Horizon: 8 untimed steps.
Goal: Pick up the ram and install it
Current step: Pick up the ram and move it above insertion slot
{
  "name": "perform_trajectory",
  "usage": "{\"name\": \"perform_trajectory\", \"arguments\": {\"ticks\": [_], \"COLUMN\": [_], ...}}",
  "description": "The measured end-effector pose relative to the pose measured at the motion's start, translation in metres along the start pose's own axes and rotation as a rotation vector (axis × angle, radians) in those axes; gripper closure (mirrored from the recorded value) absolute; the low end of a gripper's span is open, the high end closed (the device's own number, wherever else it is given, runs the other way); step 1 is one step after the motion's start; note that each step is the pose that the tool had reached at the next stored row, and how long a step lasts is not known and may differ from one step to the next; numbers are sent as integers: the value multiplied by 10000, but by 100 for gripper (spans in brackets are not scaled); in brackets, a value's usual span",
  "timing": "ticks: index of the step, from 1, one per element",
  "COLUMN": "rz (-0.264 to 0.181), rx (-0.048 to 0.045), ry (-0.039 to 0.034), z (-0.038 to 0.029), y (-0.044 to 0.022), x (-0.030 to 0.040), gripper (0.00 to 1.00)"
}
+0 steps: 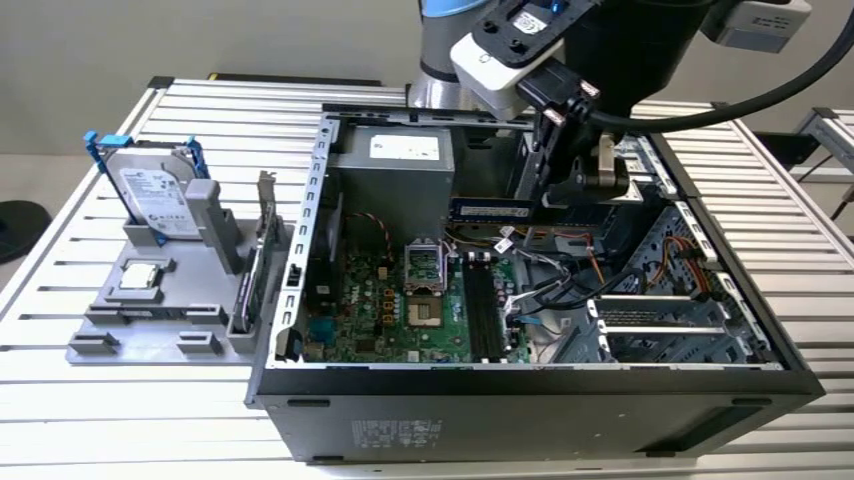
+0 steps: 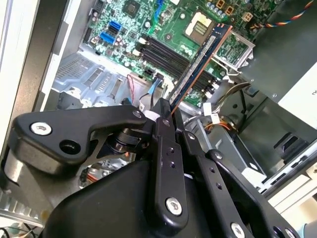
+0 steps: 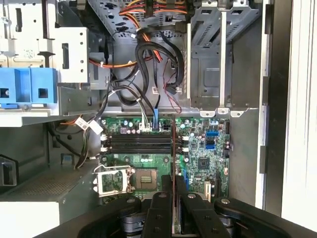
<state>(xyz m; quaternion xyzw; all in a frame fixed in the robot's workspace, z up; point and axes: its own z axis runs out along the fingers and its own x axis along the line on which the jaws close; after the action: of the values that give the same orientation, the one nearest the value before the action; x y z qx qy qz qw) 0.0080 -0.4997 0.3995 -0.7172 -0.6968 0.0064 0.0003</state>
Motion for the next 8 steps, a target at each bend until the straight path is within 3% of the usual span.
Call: {"name": "perform_trajectory", "arguments": {"ticks": [5,8], "rz": [0,1], "rx": [0,0], "ry": [1,-10], "z": [1,-1], "y": [2,1], "x": [2,76], "gripper": [100,100]}}
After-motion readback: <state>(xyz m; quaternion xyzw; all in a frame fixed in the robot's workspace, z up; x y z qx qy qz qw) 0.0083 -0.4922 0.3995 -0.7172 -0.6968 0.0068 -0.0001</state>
